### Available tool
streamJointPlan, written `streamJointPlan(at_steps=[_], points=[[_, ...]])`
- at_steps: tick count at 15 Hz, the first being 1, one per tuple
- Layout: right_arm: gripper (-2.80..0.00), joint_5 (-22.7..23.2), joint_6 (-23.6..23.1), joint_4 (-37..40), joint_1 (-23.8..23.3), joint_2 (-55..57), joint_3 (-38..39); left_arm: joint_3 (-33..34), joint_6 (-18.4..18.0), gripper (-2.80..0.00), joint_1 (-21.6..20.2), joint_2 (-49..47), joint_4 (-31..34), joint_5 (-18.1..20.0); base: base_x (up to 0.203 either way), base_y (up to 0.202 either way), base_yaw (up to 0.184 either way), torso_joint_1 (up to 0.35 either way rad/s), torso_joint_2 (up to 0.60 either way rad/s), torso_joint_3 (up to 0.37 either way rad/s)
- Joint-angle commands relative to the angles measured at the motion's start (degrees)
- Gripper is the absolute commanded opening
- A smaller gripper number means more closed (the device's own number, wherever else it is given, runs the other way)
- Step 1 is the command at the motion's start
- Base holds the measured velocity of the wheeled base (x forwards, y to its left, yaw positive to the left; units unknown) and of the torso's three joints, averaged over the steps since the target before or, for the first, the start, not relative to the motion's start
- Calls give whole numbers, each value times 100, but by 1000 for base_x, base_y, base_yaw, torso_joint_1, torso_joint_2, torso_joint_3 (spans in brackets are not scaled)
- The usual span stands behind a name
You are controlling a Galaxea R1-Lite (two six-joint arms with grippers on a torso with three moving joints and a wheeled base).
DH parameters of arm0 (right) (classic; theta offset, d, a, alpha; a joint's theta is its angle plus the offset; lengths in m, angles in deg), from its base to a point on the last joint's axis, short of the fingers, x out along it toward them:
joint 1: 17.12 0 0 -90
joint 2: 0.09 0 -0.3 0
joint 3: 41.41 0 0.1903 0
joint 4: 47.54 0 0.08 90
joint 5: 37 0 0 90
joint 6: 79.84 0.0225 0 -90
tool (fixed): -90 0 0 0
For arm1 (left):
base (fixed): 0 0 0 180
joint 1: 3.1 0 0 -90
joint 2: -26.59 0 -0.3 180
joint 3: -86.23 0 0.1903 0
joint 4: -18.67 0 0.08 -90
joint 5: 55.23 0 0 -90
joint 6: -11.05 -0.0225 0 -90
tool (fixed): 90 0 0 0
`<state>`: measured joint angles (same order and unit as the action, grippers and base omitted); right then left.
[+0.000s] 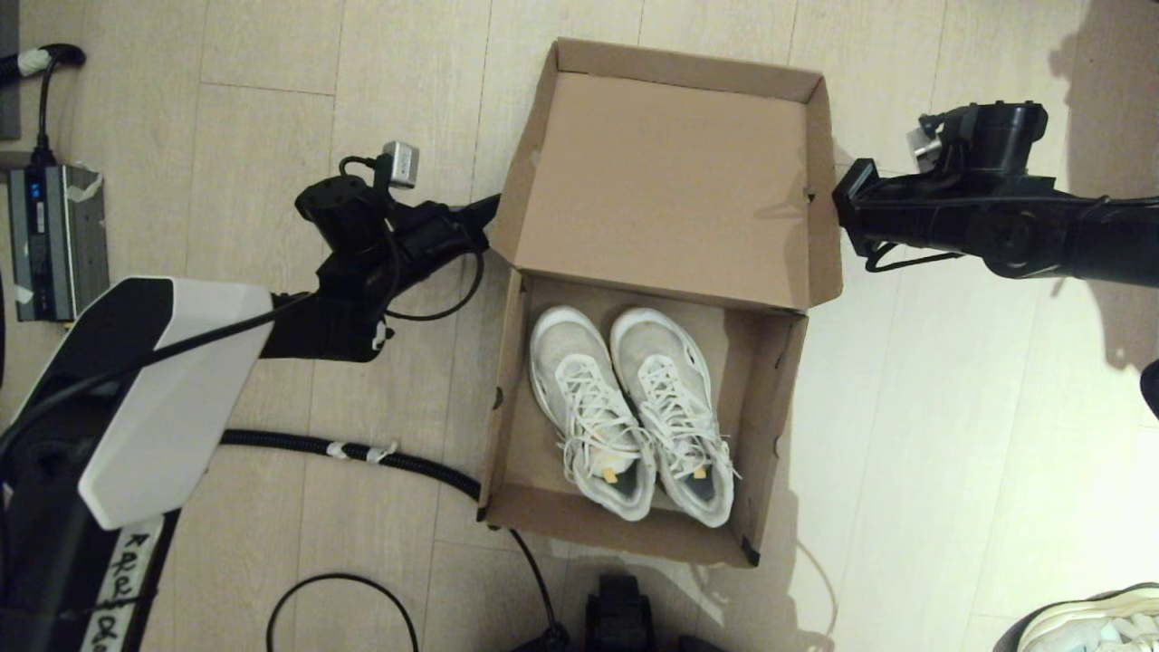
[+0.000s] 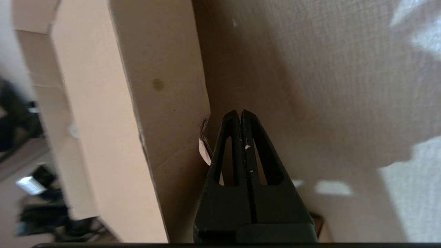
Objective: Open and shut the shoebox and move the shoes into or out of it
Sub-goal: Close the shoe box
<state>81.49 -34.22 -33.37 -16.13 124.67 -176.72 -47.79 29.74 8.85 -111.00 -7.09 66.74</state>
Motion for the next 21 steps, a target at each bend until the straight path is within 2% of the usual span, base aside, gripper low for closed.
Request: streamJointPlan(at_steps=[1,6,9,12,21], points=[[-280,102,108,-12,-10,-13,6,-8,119,-280,-43,-25,-44,26,0,0,0,0,0,0],[-280,179,191,-21,12,-13,2,-61,1540,-280,-307,95,-363,28,0,0,0,0,0,0],[-280,287,293,-21,51,-70,-3,-61,1715,-280,-227,84,-396,37,0,0,0,0,0,0],[-280,551,737,-21,41,-203,6,-61,2255,-280,-98,51,-547,44,0,0,0,0,0,0],[-280,1149,1545,-153,42,-429,41,-61,2517,-280,-34,31,-730,37,0,0,0,0,0,0]])
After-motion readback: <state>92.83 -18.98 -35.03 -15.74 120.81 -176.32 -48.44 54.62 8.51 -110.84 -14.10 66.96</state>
